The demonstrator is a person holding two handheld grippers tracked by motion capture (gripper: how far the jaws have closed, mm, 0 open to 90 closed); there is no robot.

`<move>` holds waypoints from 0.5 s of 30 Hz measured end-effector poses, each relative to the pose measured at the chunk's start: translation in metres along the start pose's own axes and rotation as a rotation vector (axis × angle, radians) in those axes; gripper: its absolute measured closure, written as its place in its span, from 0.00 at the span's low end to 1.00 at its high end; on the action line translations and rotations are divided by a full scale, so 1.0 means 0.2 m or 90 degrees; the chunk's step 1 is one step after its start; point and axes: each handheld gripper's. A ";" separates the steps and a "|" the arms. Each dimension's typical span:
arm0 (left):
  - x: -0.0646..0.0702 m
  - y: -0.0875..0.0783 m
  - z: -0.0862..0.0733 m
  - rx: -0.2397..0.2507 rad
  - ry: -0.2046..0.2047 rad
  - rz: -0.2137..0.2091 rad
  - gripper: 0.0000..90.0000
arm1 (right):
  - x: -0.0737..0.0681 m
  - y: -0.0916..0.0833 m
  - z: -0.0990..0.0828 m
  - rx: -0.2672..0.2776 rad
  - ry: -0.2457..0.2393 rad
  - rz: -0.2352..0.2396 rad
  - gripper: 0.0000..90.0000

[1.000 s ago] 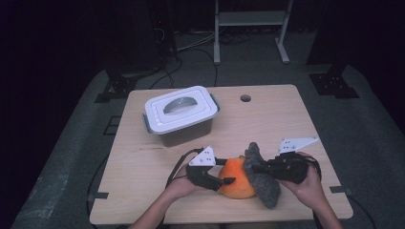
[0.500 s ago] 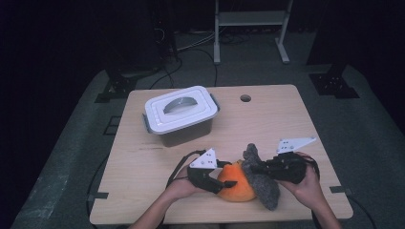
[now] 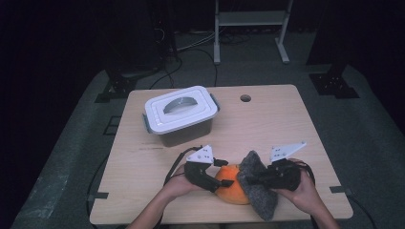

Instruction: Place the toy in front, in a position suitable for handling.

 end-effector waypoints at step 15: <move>0.01 0.00 -0.02 -0.015 0.051 -0.004 0.43 | 0.10 -0.08 -0.04 0.016 0.027 -0.038 0.87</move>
Point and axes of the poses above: each handheld gripper's, and its own axes: y roughly forward along the jaws, z roughly out of its top, x roughly to its right, and after that the axes turned 3 degrees about -y, right-handed
